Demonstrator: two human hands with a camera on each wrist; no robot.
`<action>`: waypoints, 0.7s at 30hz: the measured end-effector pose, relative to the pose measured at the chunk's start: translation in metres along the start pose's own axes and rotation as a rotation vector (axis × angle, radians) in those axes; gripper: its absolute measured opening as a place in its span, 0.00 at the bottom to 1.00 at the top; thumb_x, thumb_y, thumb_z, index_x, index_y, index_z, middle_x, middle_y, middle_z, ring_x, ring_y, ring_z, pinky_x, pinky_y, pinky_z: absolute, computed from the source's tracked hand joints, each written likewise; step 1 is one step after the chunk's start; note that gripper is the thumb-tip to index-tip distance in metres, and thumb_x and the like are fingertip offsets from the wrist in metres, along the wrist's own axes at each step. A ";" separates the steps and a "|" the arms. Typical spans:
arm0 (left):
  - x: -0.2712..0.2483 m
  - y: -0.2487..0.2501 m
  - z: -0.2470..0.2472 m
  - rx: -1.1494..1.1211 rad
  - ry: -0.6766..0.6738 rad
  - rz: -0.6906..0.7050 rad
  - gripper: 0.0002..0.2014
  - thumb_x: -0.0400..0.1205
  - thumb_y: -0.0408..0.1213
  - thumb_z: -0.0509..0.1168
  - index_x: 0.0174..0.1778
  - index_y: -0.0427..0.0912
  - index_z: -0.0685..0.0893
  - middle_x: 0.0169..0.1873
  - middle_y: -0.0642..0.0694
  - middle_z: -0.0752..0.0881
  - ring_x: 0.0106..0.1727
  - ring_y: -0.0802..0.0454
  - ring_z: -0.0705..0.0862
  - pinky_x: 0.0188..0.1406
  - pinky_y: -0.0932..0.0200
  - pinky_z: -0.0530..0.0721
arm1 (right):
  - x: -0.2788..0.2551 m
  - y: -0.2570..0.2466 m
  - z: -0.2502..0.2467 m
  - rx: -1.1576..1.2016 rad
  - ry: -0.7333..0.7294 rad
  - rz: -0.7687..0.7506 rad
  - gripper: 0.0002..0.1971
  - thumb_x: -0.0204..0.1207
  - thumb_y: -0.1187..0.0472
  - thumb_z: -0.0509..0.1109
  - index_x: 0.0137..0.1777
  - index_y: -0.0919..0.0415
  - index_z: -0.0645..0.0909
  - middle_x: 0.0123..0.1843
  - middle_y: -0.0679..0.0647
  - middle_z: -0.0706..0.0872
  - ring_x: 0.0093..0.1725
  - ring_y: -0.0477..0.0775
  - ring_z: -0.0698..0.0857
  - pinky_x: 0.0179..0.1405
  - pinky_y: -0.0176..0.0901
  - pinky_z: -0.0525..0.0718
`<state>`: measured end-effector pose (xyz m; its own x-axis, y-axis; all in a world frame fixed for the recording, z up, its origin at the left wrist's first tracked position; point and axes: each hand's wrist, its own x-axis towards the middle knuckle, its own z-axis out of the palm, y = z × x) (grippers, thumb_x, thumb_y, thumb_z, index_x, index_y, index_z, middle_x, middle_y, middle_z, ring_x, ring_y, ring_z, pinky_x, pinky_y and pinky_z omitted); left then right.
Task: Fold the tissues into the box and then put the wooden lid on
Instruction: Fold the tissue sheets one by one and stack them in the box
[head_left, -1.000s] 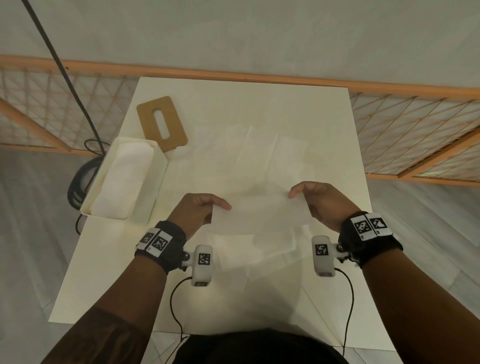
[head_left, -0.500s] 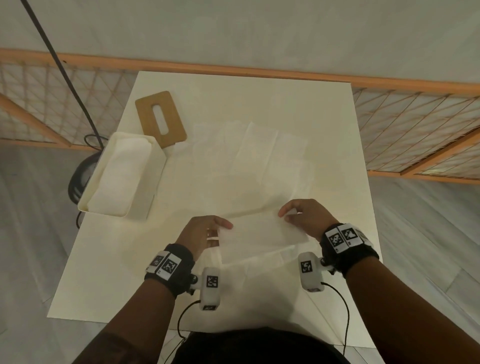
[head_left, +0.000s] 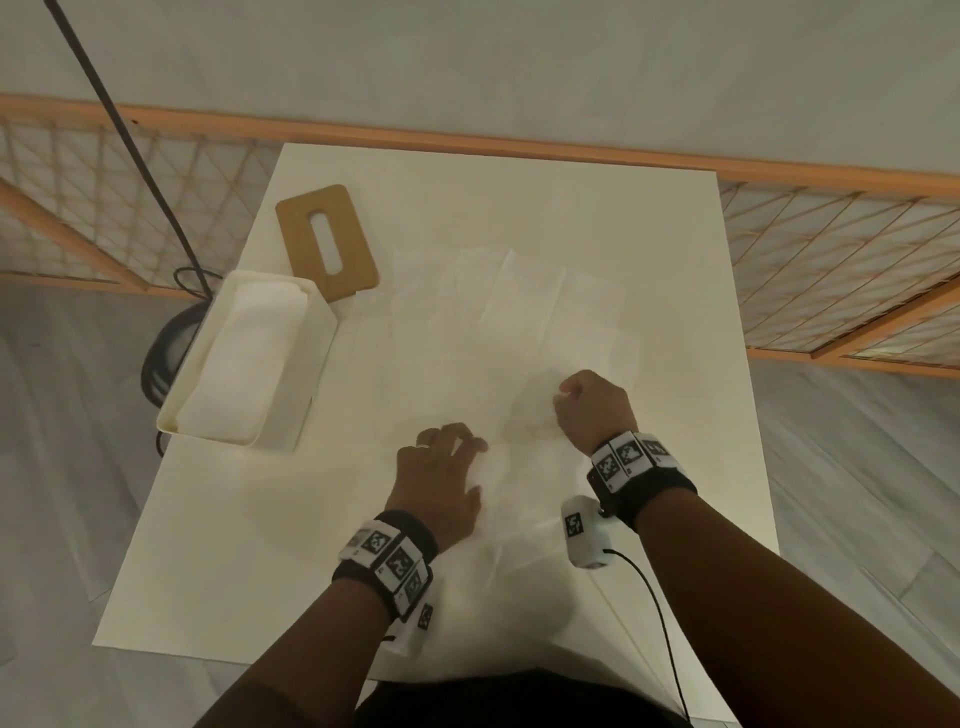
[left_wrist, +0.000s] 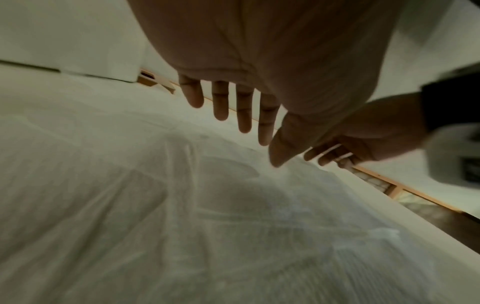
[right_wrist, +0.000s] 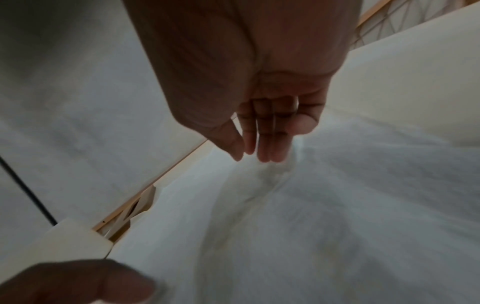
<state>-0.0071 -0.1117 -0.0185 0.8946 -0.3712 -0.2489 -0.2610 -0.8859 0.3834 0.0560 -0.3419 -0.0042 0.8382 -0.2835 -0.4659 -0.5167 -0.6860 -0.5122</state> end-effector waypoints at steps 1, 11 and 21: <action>0.002 0.005 0.001 0.049 -0.046 0.016 0.29 0.79 0.52 0.67 0.77 0.57 0.71 0.75 0.54 0.70 0.76 0.45 0.69 0.72 0.43 0.70 | 0.007 -0.008 0.001 -0.023 -0.008 0.061 0.19 0.83 0.53 0.69 0.71 0.60 0.78 0.68 0.58 0.84 0.64 0.60 0.84 0.59 0.45 0.81; 0.013 0.008 0.010 0.116 -0.141 -0.031 0.34 0.77 0.58 0.71 0.78 0.56 0.68 0.74 0.53 0.70 0.76 0.46 0.68 0.73 0.44 0.65 | 0.052 -0.007 -0.023 0.048 0.087 0.375 0.34 0.75 0.49 0.82 0.73 0.69 0.76 0.73 0.63 0.83 0.72 0.65 0.82 0.62 0.47 0.81; 0.016 0.007 0.007 0.066 -0.162 -0.031 0.33 0.77 0.57 0.71 0.76 0.57 0.68 0.73 0.54 0.70 0.75 0.47 0.69 0.73 0.44 0.66 | 0.042 0.012 -0.050 0.151 0.264 0.211 0.14 0.81 0.49 0.72 0.55 0.60 0.87 0.52 0.57 0.90 0.53 0.62 0.86 0.47 0.43 0.76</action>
<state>0.0025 -0.1256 -0.0265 0.8338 -0.3786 -0.4018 -0.2623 -0.9121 0.3152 0.0935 -0.3954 0.0058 0.7162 -0.5847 -0.3809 -0.6866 -0.4929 -0.5345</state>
